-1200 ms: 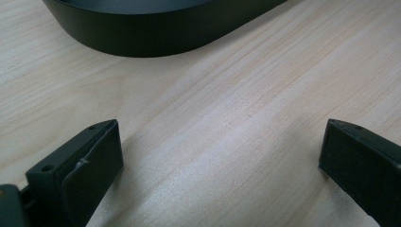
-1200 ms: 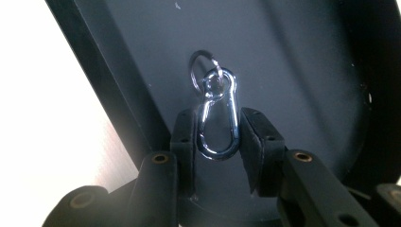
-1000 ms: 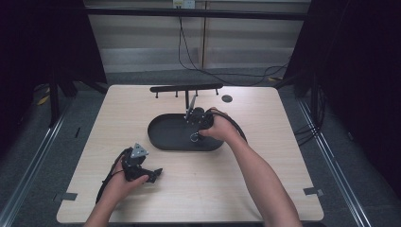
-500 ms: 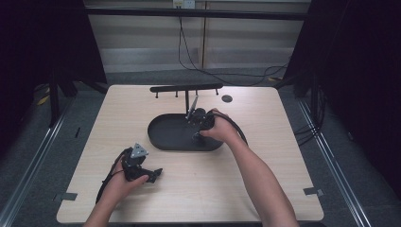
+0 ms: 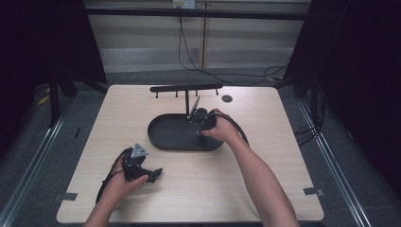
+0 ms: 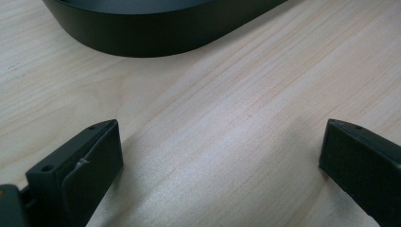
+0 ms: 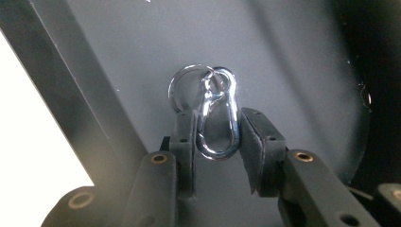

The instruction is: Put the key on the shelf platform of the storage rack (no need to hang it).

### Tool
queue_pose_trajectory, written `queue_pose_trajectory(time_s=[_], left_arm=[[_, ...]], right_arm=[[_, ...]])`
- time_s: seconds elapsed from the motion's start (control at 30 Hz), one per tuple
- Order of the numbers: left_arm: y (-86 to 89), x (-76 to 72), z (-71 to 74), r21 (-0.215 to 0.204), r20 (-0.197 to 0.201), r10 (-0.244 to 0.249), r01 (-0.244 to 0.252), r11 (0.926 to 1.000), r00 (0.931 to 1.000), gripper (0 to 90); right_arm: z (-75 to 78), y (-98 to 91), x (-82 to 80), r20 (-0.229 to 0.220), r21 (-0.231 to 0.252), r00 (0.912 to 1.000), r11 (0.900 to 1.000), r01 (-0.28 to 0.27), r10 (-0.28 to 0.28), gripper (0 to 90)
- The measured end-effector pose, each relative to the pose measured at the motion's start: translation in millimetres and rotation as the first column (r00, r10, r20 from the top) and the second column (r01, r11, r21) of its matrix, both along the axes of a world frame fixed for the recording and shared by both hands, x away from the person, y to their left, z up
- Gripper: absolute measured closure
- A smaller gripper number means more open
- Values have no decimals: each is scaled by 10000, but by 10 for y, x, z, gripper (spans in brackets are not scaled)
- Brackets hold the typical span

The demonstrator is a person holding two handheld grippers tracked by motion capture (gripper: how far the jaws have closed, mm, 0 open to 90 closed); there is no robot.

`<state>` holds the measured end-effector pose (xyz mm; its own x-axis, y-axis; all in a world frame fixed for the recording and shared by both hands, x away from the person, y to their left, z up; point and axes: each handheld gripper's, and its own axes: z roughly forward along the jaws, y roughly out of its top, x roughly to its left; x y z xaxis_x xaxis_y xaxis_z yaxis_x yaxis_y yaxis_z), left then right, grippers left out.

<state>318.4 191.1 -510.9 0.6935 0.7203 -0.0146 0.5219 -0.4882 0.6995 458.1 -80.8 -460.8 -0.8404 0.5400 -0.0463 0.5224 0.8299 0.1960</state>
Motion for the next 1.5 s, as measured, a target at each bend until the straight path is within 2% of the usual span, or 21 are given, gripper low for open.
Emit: queue_pose_trajectory(time_s=[0.1,0.3,0.47,0.57,0.87,1.23,1.5], left_arm=[[0,0,0,-1,-2,-1,1,10000,10000,0],[1,0,1,2,-11,-7,7,10000,10000,0],[0,0,1,2,-5,-5,5,10000,10000,0],[1,0,1,3,-14,-9,9,10000,10000,0],[0,0,0,1,-2,-2,2,10000,10000,0],[-2,3,-3,-47,10,-12,12,10000,10000,0],[-2,4,-3,-42,8,-39,39,10000,10000,0]], right_arm=[[1,-7,2,-113,12,9999,9999,119,-119,677],[17,-10,1,64,72,9999,9999,157,-157,639],[33,-27,0,5,33,9998,9998,179,-179,602],[56,-43,-12,-18,162,9996,9994,298,-297,549],[119,-74,-48,-53,607,9989,9970,471,-469,474],[195,-91,-101,-140,653,9987,9966,504,-496,454],[242,-126,-140,-192,806,9986,9954,516,-502,402]])
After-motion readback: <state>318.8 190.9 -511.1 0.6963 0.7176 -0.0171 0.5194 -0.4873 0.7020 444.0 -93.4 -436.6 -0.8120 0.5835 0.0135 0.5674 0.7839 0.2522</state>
